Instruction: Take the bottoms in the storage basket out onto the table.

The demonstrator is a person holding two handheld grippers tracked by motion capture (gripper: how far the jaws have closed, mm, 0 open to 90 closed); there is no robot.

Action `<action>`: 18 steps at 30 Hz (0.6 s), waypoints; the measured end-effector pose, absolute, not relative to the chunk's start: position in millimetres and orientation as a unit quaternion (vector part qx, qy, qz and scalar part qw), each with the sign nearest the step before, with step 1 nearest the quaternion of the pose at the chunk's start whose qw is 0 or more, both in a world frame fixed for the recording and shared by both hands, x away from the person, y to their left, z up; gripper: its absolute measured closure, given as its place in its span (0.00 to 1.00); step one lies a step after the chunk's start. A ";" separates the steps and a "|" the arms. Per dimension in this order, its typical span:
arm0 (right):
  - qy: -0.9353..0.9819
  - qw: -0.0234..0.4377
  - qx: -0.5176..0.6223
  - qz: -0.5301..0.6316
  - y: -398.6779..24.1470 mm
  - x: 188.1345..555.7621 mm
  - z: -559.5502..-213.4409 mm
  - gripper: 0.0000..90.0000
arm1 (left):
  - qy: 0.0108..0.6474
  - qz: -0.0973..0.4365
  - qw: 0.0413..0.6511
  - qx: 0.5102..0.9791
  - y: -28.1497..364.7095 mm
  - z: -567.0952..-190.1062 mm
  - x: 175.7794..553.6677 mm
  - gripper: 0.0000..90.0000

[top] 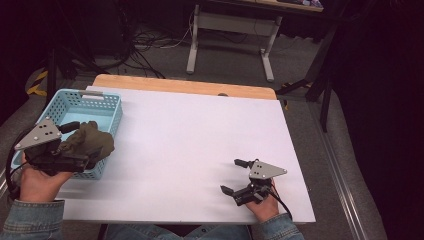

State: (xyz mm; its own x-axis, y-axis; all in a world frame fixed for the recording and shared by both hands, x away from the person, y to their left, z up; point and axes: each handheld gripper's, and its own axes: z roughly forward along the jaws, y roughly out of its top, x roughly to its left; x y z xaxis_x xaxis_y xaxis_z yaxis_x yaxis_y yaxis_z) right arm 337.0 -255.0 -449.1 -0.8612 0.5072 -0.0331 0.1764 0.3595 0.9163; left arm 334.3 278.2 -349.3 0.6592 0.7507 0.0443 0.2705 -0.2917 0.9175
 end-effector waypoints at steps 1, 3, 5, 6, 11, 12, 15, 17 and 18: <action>0.809 0.158 0.211 0.525 -255.0 337.1 -449.2 0.00 | 0.337 0.246 0.486 0.768 278.2 -350.2 334.9 0.00; 0.810 0.158 0.211 0.524 -254.9 337.1 -449.2 0.00 | 0.338 0.246 0.483 0.769 278.5 -350.8 335.5 0.00; 0.810 0.158 0.211 0.524 -254.9 337.0 -449.1 0.00 | 0.342 0.246 0.478 0.771 280.1 -352.0 336.6 0.00; 0.810 0.158 0.211 0.524 -254.8 337.0 -449.2 0.00 | 0.344 0.244 0.477 0.771 281.3 -352.5 337.1 0.00; 0.810 0.158 0.211 0.524 -254.8 337.0 -449.2 0.00 | 0.357 0.236 0.473 0.770 288.6 -355.1 339.3 0.00; 0.810 0.158 0.211 0.524 -254.8 337.0 -449.2 0.00 | 0.360 0.235 0.471 0.770 289.9 -355.5 339.7 0.00; 0.811 0.158 0.211 0.523 -254.6 337.0 -449.3 0.00 | 0.366 0.232 0.466 0.771 293.5 -356.6 340.6 0.00; 0.811 0.159 0.211 0.523 -254.6 337.0 -449.4 0.00 | 0.366 0.230 0.463 0.774 293.9 -356.8 341.0 0.00; 0.811 0.158 0.211 0.522 -254.5 337.1 -449.4 0.00 | 0.366 0.228 0.450 0.782 293.7 -357.8 341.5 0.00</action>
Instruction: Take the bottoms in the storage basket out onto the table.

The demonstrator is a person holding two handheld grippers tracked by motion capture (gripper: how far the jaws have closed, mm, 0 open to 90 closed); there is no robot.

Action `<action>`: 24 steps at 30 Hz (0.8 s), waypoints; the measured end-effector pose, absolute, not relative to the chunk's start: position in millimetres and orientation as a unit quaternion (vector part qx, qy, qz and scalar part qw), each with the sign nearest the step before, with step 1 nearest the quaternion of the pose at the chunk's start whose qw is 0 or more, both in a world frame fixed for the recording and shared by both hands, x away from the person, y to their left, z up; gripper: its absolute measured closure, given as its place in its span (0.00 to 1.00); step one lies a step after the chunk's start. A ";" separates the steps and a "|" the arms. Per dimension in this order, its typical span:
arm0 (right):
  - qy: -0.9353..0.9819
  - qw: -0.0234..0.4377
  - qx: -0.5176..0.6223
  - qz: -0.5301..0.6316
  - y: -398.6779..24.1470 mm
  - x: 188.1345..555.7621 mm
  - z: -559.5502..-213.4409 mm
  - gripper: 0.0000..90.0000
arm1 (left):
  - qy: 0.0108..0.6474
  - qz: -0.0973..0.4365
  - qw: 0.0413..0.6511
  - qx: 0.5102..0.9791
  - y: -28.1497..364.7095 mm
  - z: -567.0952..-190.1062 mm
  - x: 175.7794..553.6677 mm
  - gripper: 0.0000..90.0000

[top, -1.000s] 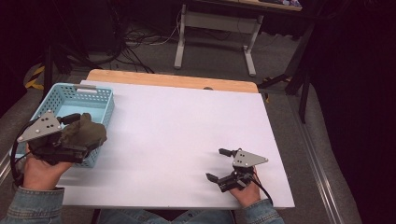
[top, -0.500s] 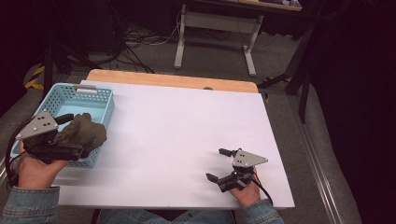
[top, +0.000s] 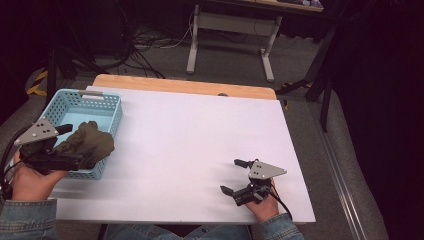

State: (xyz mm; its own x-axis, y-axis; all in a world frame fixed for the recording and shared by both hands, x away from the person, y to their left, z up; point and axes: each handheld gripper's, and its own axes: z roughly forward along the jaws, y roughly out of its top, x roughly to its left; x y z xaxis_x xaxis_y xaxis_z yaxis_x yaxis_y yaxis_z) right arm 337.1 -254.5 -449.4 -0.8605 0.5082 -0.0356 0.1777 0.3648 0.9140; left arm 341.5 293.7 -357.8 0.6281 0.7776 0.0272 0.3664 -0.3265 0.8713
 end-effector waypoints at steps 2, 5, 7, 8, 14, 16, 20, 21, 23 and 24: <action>0.811 0.158 0.211 0.522 -254.5 337.0 -449.4 0.00 | 0.366 0.225 0.439 0.789 293.6 -359.5 342.4 0.00; 0.811 0.157 0.212 0.522 -254.4 336.9 -449.5 0.00 | 0.365 0.220 0.436 0.793 293.5 -361.1 343.6 0.00; 0.811 0.157 0.212 0.521 -254.2 337.0 -449.6 0.00 | 0.364 0.214 0.433 0.796 294.1 -363.0 345.0 0.00; 0.811 0.157 0.212 0.521 -254.3 336.9 -449.6 0.00 | 0.364 0.214 0.433 0.796 294.1 -363.0 345.0 0.00; 0.811 0.157 0.212 0.521 -254.3 336.8 -449.5 0.00 | 0.363 0.197 0.426 0.805 294.9 -370.3 349.5 0.00; 0.811 0.157 0.212 0.522 -254.3 336.8 -449.6 0.00 | 0.371 0.194 0.423 0.803 296.2 -372.8 351.2 0.00; 0.812 0.156 0.213 0.521 -254.1 337.0 -449.7 0.00 | 0.373 0.183 0.426 0.803 299.1 -376.6 353.7 0.00; 0.811 0.157 0.212 0.522 -254.3 336.7 -449.4 0.00 | 0.374 0.177 0.429 0.803 300.1 -378.7 354.9 0.00; 0.811 0.157 0.212 0.523 -254.5 336.9 -449.5 0.00 | 0.375 0.173 0.429 0.803 300.5 -379.8 355.6 0.00; 0.811 0.156 0.213 0.522 -254.4 337.1 -449.6 0.00 | 0.375 0.171 0.428 0.805 300.8 -381.0 356.4 0.00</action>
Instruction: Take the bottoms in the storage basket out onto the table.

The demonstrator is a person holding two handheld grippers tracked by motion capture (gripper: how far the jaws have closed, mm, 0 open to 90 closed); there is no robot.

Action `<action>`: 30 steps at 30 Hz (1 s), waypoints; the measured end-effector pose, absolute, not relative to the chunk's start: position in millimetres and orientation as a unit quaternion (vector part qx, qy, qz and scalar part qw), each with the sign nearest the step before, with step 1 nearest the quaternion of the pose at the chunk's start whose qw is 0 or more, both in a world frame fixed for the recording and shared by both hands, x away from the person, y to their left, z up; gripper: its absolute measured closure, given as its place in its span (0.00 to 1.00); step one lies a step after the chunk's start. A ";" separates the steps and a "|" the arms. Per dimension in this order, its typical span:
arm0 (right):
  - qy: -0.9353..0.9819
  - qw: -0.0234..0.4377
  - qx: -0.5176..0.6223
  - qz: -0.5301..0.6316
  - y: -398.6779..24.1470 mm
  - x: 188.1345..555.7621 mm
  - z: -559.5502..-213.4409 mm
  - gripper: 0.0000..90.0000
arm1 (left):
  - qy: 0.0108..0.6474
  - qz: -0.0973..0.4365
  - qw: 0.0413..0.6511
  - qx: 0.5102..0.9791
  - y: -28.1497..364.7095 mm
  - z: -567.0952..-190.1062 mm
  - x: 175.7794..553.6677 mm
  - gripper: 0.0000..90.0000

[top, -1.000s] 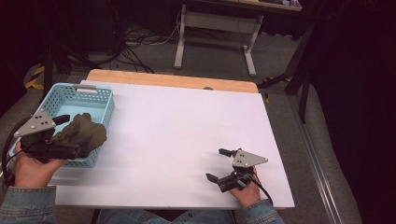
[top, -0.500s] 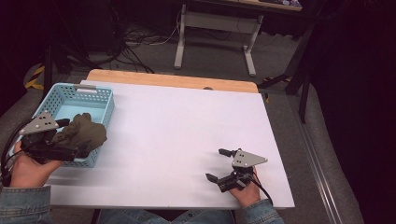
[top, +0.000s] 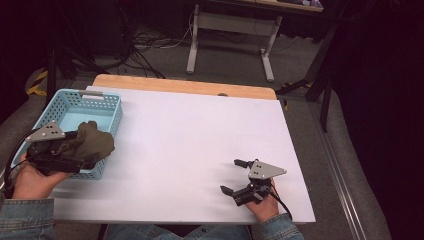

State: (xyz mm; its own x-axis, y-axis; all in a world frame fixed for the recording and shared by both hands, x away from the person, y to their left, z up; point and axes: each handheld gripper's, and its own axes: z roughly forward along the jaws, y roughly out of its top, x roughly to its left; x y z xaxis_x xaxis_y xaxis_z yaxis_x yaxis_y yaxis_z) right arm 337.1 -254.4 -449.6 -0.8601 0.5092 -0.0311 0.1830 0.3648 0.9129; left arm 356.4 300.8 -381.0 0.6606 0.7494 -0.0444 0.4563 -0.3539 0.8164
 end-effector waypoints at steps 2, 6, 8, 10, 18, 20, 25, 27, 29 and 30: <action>0.811 0.157 0.213 0.522 -254.3 337.0 -449.6 0.00 | 0.375 0.166 0.424 0.808 301.0 -383.6 358.2 0.00; 0.811 0.157 0.214 0.521 -254.3 337.0 -449.7 0.00 | 0.377 0.158 0.420 0.810 300.9 -388.5 361.0 0.00; 0.811 0.157 0.214 0.521 -254.3 337.2 -449.8 0.00 | 0.379 0.154 0.416 0.813 300.3 -391.4 362.8 0.00; 0.812 0.157 0.215 0.520 -254.2 337.2 -449.8 0.00 | 0.381 0.153 0.410 0.815 299.4 -393.1 363.6 0.00; 0.811 0.158 0.216 0.520 -254.1 337.3 -449.9 0.00 | 0.378 0.140 0.398 0.824 297.7 -399.7 367.3 0.00; 0.812 0.158 0.216 0.519 -254.0 337.4 -450.0 0.00 | 0.381 0.135 0.393 0.826 297.8 -401.8 368.5 0.01; 0.812 0.158 0.214 0.520 -254.1 337.1 -449.8 0.00 | 0.379 0.127 0.391 0.829 299.1 -402.5 368.1 0.16; 0.812 0.159 0.214 0.520 -254.1 337.1 -449.8 0.00 | 0.379 0.119 0.396 0.828 301.0 -402.3 367.9 0.23; 0.812 0.159 0.214 0.520 -254.1 337.1 -449.8 0.00 | 0.372 0.117 0.400 0.829 300.9 -401.8 367.0 0.27; 0.812 0.158 0.214 0.520 -254.1 337.1 -449.8 0.00 | 0.370 0.117 0.401 0.830 300.9 -401.4 367.0 0.29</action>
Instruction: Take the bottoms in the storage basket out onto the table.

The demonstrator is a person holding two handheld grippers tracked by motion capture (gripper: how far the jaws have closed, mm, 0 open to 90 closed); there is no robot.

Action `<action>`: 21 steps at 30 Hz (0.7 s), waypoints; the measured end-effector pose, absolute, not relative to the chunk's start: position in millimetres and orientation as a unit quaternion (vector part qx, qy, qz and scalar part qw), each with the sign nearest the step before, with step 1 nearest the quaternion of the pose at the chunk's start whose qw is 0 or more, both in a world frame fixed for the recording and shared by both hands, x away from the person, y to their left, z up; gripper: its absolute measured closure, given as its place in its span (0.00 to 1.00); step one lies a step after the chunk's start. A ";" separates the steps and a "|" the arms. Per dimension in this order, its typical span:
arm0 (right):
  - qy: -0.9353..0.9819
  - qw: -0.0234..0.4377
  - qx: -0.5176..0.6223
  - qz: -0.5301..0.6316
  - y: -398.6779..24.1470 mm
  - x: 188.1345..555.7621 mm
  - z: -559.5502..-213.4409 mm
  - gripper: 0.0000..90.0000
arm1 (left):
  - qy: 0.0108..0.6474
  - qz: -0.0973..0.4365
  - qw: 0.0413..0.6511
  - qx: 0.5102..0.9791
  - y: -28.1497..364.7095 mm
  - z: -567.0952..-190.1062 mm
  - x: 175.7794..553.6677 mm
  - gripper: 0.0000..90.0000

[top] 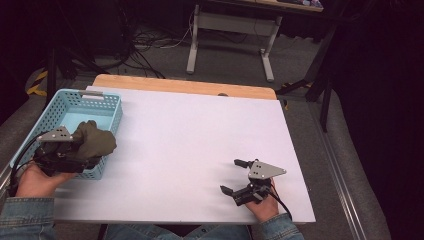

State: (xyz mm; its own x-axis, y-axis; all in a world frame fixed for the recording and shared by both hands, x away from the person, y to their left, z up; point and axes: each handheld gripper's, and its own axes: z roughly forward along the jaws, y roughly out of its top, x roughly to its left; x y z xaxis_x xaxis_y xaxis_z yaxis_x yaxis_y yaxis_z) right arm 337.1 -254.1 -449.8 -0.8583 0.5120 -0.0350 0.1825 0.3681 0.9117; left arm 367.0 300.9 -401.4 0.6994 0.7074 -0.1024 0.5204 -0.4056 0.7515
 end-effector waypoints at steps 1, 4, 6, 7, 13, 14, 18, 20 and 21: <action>0.812 0.159 0.214 0.520 -254.1 337.0 -449.8 0.00 | 0.367 0.118 0.402 0.831 300.5 -401.1 366.7 0.32; 0.813 0.159 0.214 0.518 -253.9 337.0 -449.9 0.00 | 0.363 0.117 0.403 0.832 300.4 -400.4 366.0 0.38; 0.813 0.159 0.214 0.518 -253.8 337.0 -449.9 0.00 | 0.366 0.113 0.406 0.830 299.9 -399.9 365.3 0.41; 0.813 0.159 0.213 0.518 -253.9 337.0 -449.8 0.00 | 0.367 0.120 0.407 0.828 300.9 -398.5 364.6 0.44; 0.813 0.159 0.213 0.518 -253.6 337.0 -450.0 0.00 | 0.381 0.136 0.418 0.813 310.9 -395.4 359.8 0.74; 0.813 0.159 0.212 0.518 -253.5 337.0 -450.0 0.00 | 0.382 0.138 0.418 0.813 310.7 -395.3 359.6 0.76; 0.813 0.160 0.213 0.517 -253.6 337.0 -450.0 0.00 | 0.386 0.139 0.421 0.809 312.4 -395.7 359.8 0.82; 0.813 0.160 0.213 0.517 -253.5 337.1 -450.1 0.00 | 0.390 0.137 0.423 0.806 313.1 -395.8 359.6 0.83; 0.813 0.160 0.212 0.518 -253.4 337.0 -450.0 0.00 | 0.389 0.140 0.424 0.806 313.6 -395.6 359.7 0.84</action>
State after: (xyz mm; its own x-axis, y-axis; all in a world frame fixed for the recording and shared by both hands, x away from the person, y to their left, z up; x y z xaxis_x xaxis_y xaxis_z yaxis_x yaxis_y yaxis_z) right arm 337.0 -253.4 -450.0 -0.8586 0.5110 -0.0402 0.1800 0.3741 0.9097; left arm 359.7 313.6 -395.6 0.6577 0.7459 -0.1053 0.5089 -0.3370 0.7921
